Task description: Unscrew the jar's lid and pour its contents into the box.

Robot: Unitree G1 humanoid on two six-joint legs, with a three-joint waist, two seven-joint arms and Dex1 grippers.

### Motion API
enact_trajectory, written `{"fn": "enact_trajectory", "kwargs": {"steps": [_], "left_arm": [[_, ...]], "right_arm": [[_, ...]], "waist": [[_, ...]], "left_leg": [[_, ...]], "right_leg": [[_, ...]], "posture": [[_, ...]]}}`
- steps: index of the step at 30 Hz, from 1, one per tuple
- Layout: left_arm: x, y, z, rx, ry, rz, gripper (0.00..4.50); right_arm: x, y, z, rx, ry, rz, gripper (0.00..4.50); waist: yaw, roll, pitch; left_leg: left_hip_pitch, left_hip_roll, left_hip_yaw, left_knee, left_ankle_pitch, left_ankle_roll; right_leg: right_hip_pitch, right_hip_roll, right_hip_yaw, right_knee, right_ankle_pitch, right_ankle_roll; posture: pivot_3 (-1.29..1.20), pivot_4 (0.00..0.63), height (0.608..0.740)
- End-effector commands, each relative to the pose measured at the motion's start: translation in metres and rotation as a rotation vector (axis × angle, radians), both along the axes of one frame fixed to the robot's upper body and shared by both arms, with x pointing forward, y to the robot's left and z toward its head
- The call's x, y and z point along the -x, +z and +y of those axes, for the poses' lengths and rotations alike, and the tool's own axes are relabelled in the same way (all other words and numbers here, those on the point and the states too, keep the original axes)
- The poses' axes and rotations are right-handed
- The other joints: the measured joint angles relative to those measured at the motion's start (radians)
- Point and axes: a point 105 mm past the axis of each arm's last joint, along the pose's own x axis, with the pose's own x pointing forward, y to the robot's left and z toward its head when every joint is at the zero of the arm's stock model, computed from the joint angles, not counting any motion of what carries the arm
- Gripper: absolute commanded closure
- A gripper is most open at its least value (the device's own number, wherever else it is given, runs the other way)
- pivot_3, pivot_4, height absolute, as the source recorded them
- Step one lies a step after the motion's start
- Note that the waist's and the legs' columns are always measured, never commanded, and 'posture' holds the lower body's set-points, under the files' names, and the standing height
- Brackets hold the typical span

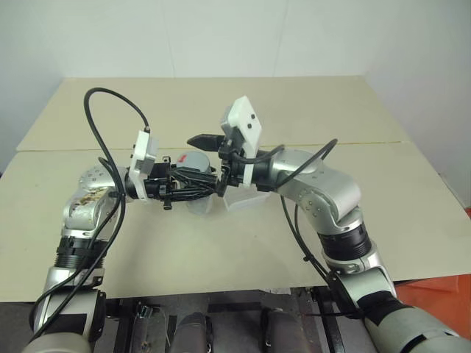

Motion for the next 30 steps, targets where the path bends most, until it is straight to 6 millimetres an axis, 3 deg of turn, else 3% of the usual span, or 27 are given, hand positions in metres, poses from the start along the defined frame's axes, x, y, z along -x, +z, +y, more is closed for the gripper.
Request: {"fn": "enact_trajectory", "kwargs": {"steps": [1, 30], "left_arm": [[0.006, 0.01, 0.001, 0.01, -0.013, -0.051, 2.23], [0.005, 0.012, 0.002, 0.0, -0.017, -0.052, 2.23]], "right_arm": [[0.001, 0.009, -0.004, -0.004, -0.004, -0.041, 0.01], [0.008, 0.001, -0.034, 0.023, -0.031, -0.044, 0.01]], "waist": [[0.0, 0.0, 0.0], [0.001, 0.0, 0.0]], "left_leg": [[0.0, 0.0, 0.0, 0.0, 0.0, 0.0], [0.0, 0.0, 0.0, 0.0, 0.0, 0.0]], "right_leg": [[0.0, 0.0, 0.0, 0.0, 0.0, 0.0], [0.0, 0.0, 0.0, 0.0, 0.0, 0.0]], "posture": [[0.0, 0.15, 0.74], [0.0, 0.15, 0.74]]}}
